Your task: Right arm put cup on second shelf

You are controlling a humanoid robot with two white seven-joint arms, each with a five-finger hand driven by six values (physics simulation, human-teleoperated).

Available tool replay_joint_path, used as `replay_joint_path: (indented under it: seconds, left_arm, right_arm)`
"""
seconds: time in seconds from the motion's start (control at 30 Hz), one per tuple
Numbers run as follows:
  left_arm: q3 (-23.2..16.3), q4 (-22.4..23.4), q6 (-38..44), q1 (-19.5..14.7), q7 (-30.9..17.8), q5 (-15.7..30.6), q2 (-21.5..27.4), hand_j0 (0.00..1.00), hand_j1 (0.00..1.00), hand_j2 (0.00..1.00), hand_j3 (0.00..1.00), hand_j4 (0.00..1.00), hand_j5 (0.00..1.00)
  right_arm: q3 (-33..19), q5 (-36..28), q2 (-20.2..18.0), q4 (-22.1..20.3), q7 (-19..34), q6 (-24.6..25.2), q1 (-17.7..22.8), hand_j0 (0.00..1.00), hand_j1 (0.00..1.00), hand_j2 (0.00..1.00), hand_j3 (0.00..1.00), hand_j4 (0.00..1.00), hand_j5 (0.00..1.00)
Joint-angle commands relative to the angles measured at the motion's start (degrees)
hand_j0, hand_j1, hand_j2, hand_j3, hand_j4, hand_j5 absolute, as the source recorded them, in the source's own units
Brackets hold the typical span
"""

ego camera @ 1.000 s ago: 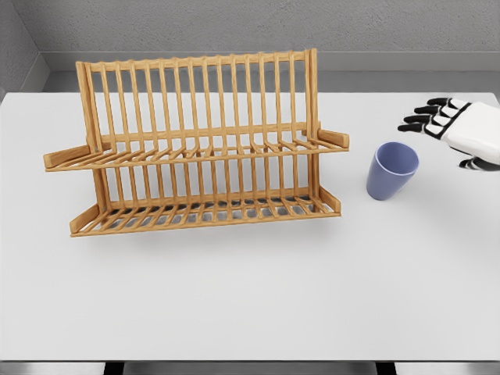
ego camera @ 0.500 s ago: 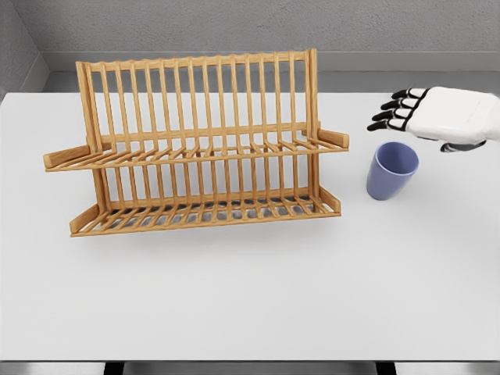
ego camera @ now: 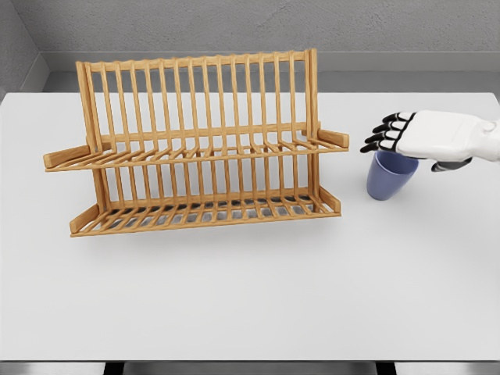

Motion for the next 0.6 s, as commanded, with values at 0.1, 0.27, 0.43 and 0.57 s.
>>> replay_joint_path:
  seconds: [0.1,0.27,0.43,0.57]
  left_arm:
    - [0.0,0.0,0.0,0.0,0.0,0.0,0.0,1.00,1.00,1.00,1.00,1.00,1.00]
    - [0.0,0.0,0.0,0.0,0.0,0.0,0.0,1.00,1.00,1.00,1.00,1.00,1.00]
    - [0.0,0.0,0.0,0.0,0.0,0.0,0.0,1.00,1.00,1.00,1.00,1.00,1.00]
    - [0.0,0.0,0.0,0.0,0.0,0.0,0.0,1.00,1.00,1.00,1.00,1.00,1.00]
  right_arm:
    - [0.2,-0.1,1.8,1.7,0.0,0.1,-0.6,1.00,1.00,1.00,1.00,1.00,1.00]
    - [2.1,-0.1,2.3,2.9,0.0,0.1,-0.8,1.00,1.00,1.00,1.00,1.00,1.00]
    - [2.4,-0.1,2.4,2.9,0.0,0.1,-0.8,1.00,1.00,1.00,1.00,1.00,1.00]
    - [3.6,-0.1,2.5,4.1,0.0,0.2,-1.1,1.00,1.00,1.00,1.00,1.00,1.00]
